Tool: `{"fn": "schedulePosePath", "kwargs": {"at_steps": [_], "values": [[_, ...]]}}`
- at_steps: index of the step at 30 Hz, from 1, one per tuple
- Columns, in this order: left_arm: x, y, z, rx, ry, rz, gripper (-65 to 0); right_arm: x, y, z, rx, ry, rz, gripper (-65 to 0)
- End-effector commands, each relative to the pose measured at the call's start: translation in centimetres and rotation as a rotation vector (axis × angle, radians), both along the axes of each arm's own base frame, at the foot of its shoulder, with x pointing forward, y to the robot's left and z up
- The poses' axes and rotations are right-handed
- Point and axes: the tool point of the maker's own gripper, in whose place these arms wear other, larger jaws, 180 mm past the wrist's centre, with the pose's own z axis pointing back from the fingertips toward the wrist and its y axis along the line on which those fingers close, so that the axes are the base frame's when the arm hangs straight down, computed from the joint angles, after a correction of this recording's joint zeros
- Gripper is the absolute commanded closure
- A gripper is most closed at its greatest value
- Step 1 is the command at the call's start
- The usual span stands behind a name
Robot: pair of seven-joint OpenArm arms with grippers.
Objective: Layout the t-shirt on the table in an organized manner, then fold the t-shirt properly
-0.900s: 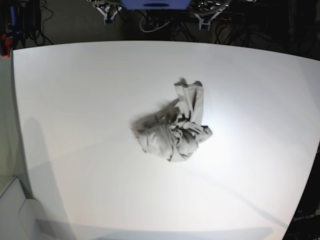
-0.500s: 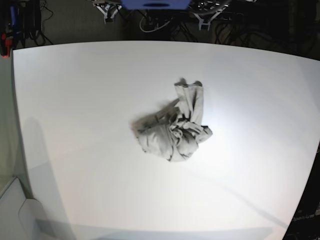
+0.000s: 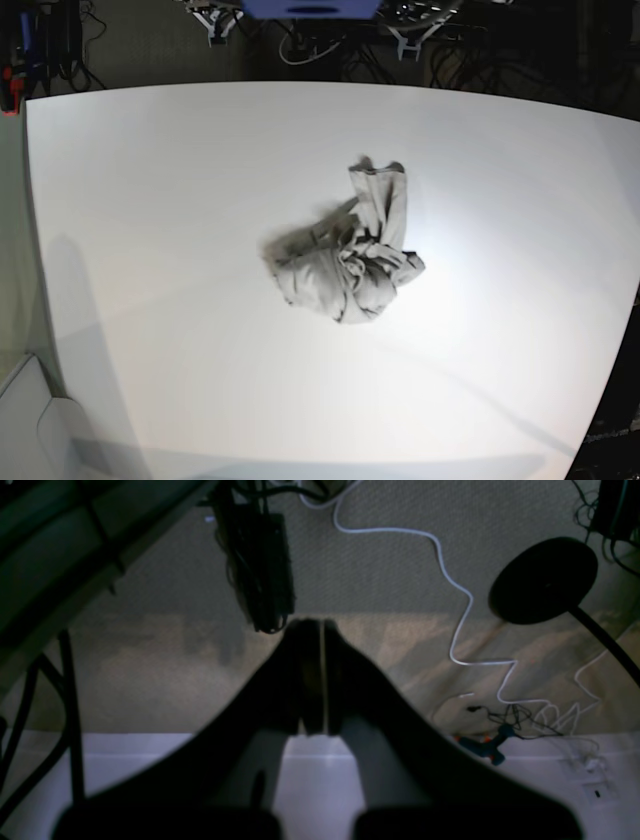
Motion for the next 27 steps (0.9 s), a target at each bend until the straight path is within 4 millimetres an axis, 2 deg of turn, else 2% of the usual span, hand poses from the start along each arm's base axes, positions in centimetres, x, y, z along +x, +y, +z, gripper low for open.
{"fn": "schedulePosePath", "kwargs": {"at_steps": [1, 11, 13, 15, 18, 22, 24, 27], "values": [[0.1, 0.3, 0.0, 0.019, -0.004, 0.004, -0.2, 0.0, 0.4, 0.0, 0.018, -0.005, -0.001, 0.0], [-0.1, 0.3, 0.0, 0.017, -0.004, 0.003, -0.2, 0.0, 0.4, 0.0, 0.018, -0.006, 0.004, 0.0], [-0.7, 0.8, 0.0, 0.024, -0.001, 0.002, -0.2, -0.1, 0.3, 0.0, 0.016, -0.006, 0.004, 0.0], [-1.0, 0.8, 0.1, 0.021, -0.029, 0.002, -0.2, -1.4, 0.3, 0.1, 0.016, 0.011, 0.004, 0.0], [-1.6, 1.8, 0.6, 0.033, -0.07, -0.003, -0.2, -2.4, -0.4, 0.3, 0.006, 0.003, 0.006, 0.0], [-3.4, 2.4, 1.4, 0.037, -0.094, -0.009, -0.2, -4.1, -0.9, 1.4, -0.003, -0.041, 0.009, 0.0], [-4.2, 3.6, 1.8, 0.054, -0.104, -0.017, -0.2, -4.7, -1.2, 2.4, -0.009, -0.077, 0.013, 0.0], [-4.7, 4.2, 2.7, 0.058, -0.135, -0.027, -0.2, -4.9, -2.1, 4.3, -0.024, -0.142, 0.024, 0.0]]}}
